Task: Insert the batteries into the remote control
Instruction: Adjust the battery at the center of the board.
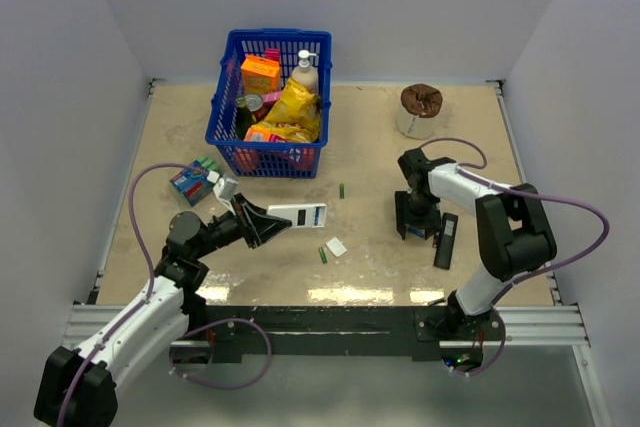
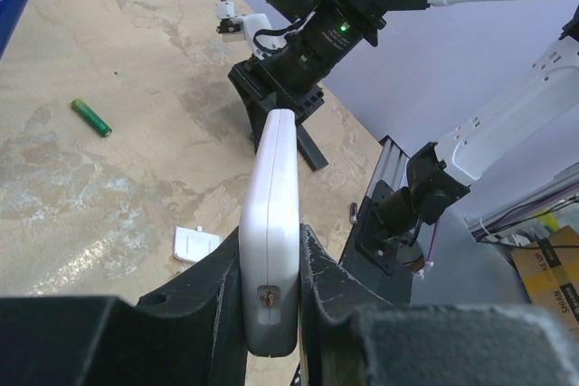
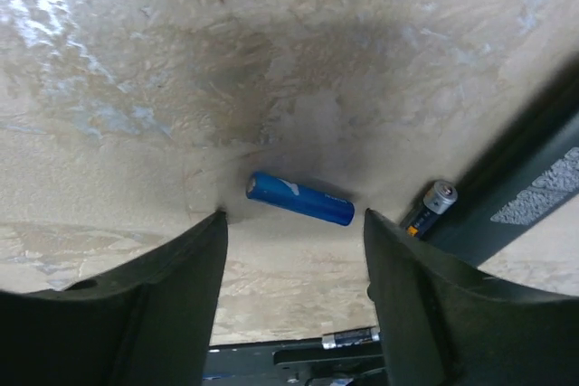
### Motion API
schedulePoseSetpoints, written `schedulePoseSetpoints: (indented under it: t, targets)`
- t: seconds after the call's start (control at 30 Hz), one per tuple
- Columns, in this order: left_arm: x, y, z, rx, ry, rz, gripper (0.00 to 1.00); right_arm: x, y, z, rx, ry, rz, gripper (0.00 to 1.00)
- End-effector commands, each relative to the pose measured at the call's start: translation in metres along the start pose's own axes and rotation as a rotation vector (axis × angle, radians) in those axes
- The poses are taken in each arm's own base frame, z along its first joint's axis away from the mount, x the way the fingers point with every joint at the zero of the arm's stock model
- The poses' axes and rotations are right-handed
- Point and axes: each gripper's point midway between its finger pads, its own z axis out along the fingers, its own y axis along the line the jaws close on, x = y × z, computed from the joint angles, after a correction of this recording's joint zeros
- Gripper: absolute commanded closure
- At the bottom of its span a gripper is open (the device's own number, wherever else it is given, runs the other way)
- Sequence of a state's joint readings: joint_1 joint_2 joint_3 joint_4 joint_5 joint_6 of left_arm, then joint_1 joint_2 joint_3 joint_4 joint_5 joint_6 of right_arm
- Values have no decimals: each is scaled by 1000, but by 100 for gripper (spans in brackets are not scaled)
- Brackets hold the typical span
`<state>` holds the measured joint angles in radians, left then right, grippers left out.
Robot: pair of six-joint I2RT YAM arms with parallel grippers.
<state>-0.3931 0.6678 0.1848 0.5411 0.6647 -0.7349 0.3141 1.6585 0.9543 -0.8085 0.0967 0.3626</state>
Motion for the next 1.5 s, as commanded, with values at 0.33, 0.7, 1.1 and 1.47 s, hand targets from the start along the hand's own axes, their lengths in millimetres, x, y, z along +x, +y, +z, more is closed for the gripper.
schedulePoseSetpoints:
  t: [0.33, 0.7, 1.1, 1.47]
  targets:
    - [-24, -17, 4, 45, -46, 91, 100, 6, 17, 9, -95, 12, -24, 76]
    - [-23, -18, 3, 49, -43, 85, 100, -19, 25, -10, -53, -56, -107, 53]
    - [-24, -19, 2, 47, -44, 94, 100, -24, 27, 0, -24, -6, -152, 53]
    - [-25, -19, 2, 42, -45, 92, 100, -7, 65, 1, -108, 4, -196, 75]
